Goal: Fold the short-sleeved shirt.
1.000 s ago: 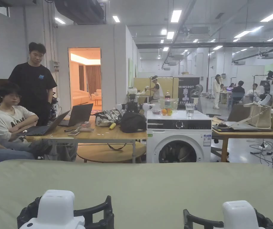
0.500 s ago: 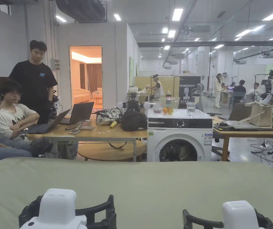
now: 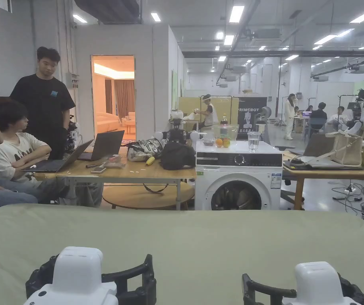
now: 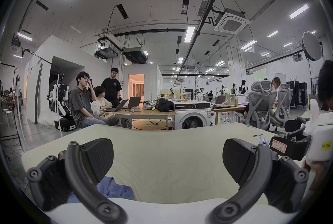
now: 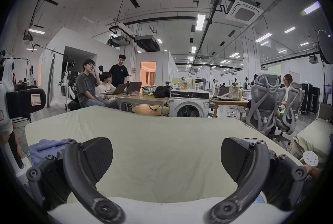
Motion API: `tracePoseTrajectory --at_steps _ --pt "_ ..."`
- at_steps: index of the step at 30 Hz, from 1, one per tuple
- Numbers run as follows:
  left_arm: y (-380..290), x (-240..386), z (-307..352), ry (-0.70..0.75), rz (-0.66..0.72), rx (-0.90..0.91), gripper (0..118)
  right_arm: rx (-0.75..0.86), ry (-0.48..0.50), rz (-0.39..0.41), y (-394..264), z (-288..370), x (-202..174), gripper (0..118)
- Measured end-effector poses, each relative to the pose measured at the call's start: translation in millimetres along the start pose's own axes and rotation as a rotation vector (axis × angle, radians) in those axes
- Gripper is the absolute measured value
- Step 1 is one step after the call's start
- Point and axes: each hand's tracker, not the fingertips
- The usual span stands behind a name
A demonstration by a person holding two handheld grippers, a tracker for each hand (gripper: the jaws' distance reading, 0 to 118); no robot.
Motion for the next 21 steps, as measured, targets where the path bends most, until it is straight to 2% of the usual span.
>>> tracePoseTrajectory --at_steps 15,21 --pt "2 0 1 -0.002 -0.010 0.004 118 0.005 -0.007 -0.006 1 2 1 118" --pt "2 -15 7 0.033 0.002 -0.003 118 0.005 0.018 0.005 1 -3 -12 118"
